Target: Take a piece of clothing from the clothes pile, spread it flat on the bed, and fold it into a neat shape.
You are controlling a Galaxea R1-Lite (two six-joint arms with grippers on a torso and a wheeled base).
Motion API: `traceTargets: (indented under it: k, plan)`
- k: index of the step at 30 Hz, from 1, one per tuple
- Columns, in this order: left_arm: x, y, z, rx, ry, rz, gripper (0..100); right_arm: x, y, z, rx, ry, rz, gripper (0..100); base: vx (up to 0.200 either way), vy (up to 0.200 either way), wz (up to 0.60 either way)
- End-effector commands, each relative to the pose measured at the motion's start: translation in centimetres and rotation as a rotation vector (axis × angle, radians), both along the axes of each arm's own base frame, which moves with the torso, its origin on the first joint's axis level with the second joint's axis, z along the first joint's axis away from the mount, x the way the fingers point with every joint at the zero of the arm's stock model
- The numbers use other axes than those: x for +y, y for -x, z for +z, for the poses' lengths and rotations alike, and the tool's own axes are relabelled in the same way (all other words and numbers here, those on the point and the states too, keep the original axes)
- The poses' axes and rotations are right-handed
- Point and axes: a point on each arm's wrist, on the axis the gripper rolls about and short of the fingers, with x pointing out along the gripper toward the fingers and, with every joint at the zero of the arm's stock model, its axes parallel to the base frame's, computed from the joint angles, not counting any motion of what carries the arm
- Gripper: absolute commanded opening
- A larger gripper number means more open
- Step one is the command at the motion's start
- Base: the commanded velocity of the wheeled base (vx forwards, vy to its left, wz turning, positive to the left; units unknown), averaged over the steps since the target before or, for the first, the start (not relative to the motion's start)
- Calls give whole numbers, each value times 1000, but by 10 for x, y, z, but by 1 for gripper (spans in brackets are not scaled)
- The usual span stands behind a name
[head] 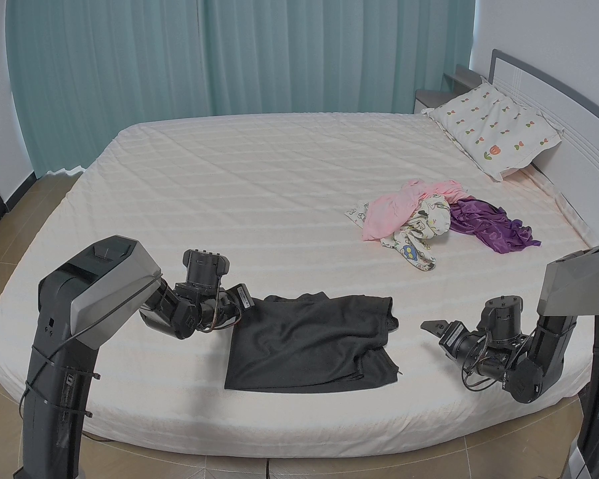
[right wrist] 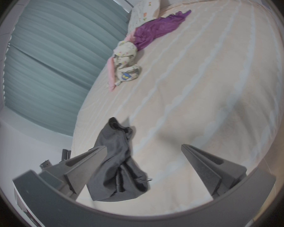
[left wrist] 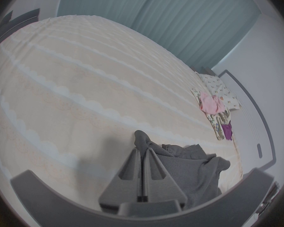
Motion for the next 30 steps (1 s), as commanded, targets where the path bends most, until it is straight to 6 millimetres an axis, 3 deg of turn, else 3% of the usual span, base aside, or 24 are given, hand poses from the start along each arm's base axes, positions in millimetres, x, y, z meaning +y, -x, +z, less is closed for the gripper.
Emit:
traceTargets:
  k: [1,14,30]
  plan:
    - [12,-4,2,3,28,61,0,20,7,8,-31,3,77,100,0,0,0]
    - [18,-4,-8,42,80,119,0,82,-3,-6,-52,139,378,100,0,0,0]
    - [19,-4,-11,46,74,121,0,101,-27,-5,15,473,598,100,0,0,0]
